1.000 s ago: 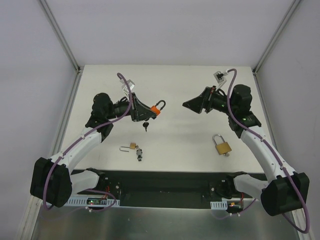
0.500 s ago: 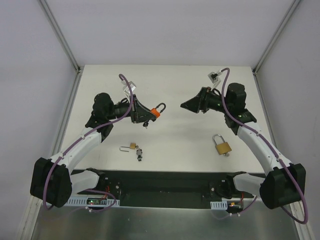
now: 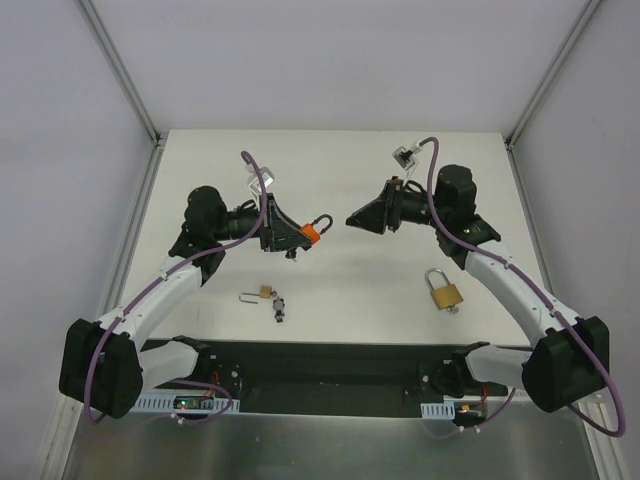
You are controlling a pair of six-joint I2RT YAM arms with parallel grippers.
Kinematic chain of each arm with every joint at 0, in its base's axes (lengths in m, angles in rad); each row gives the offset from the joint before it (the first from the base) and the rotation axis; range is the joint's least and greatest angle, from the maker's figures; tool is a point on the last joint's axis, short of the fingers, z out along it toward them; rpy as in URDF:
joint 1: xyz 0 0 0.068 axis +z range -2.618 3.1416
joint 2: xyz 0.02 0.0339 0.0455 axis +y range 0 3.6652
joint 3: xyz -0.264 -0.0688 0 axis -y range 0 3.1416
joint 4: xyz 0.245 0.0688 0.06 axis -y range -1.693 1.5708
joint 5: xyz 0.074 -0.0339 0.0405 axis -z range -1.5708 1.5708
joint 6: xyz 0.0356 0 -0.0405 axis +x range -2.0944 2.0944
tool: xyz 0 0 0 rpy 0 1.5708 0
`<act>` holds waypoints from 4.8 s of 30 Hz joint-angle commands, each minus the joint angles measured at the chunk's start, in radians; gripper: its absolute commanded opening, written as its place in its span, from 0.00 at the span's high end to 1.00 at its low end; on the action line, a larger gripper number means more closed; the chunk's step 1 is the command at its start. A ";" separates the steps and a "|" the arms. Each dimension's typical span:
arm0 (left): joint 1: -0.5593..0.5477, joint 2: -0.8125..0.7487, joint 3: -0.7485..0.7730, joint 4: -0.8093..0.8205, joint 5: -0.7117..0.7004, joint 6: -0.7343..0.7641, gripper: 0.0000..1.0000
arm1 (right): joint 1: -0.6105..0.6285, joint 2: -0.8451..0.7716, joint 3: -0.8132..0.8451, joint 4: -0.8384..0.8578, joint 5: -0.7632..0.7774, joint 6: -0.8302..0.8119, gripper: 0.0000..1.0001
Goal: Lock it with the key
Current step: Lock the lock.
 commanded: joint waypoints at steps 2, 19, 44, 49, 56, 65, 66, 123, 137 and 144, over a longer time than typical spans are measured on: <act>-0.022 -0.029 0.052 0.046 0.056 0.009 1.00 | 0.043 0.030 0.071 0.088 -0.051 -0.016 0.46; -0.047 -0.034 0.076 0.052 0.051 -0.002 1.00 | 0.115 0.092 0.102 0.200 -0.087 0.040 0.65; -0.050 -0.028 0.060 0.259 0.120 -0.137 1.00 | 0.142 0.078 0.048 0.240 -0.101 -0.023 0.99; -0.051 -0.026 0.041 0.403 0.148 -0.224 1.00 | 0.142 0.070 0.039 0.246 -0.106 -0.040 0.99; -0.057 -0.012 0.026 0.524 0.134 -0.292 1.00 | 0.151 0.063 0.027 0.255 -0.113 -0.045 0.99; -0.059 0.028 0.040 0.579 0.099 -0.329 1.00 | 0.168 0.046 -0.002 0.255 -0.109 -0.042 0.99; -0.059 0.029 0.040 0.582 0.091 -0.327 1.00 | 0.168 0.044 -0.005 0.255 -0.107 -0.040 0.99; -0.059 0.081 0.081 0.621 -0.102 -0.298 1.00 | 0.287 0.144 -0.004 0.140 -0.104 -0.101 0.99; -0.059 0.103 0.101 0.633 -0.087 -0.304 1.00 | 0.309 0.129 0.019 0.102 -0.104 -0.127 0.99; -0.060 0.049 0.101 0.406 -0.067 -0.162 0.98 | 0.270 0.110 0.097 0.076 -0.097 -0.112 0.99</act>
